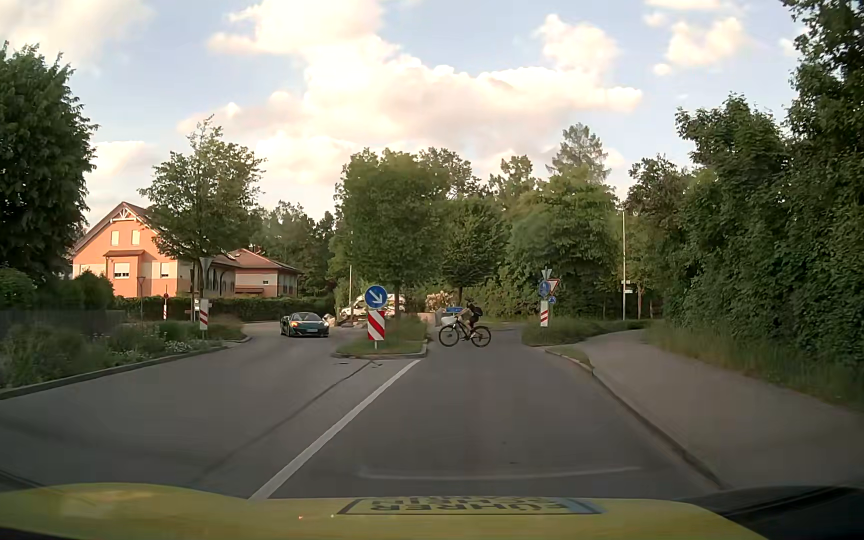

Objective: Follow the waypoints while adhering to traffic rules and regulations

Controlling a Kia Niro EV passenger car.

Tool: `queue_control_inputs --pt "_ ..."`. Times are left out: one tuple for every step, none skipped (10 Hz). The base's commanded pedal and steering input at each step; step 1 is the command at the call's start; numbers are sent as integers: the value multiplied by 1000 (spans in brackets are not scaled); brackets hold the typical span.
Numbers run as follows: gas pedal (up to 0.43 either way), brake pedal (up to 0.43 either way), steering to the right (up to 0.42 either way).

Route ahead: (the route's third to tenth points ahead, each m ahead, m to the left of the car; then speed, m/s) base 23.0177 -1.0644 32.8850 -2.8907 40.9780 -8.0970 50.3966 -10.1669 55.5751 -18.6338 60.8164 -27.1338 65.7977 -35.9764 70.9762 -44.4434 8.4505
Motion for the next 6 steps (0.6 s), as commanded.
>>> queue_control_inputs --pt "0 226 39" --pt "0 232 39" --pt "0 226 39" --pt "0 213 39" --pt "0 195 38" --pt "0 189 38"
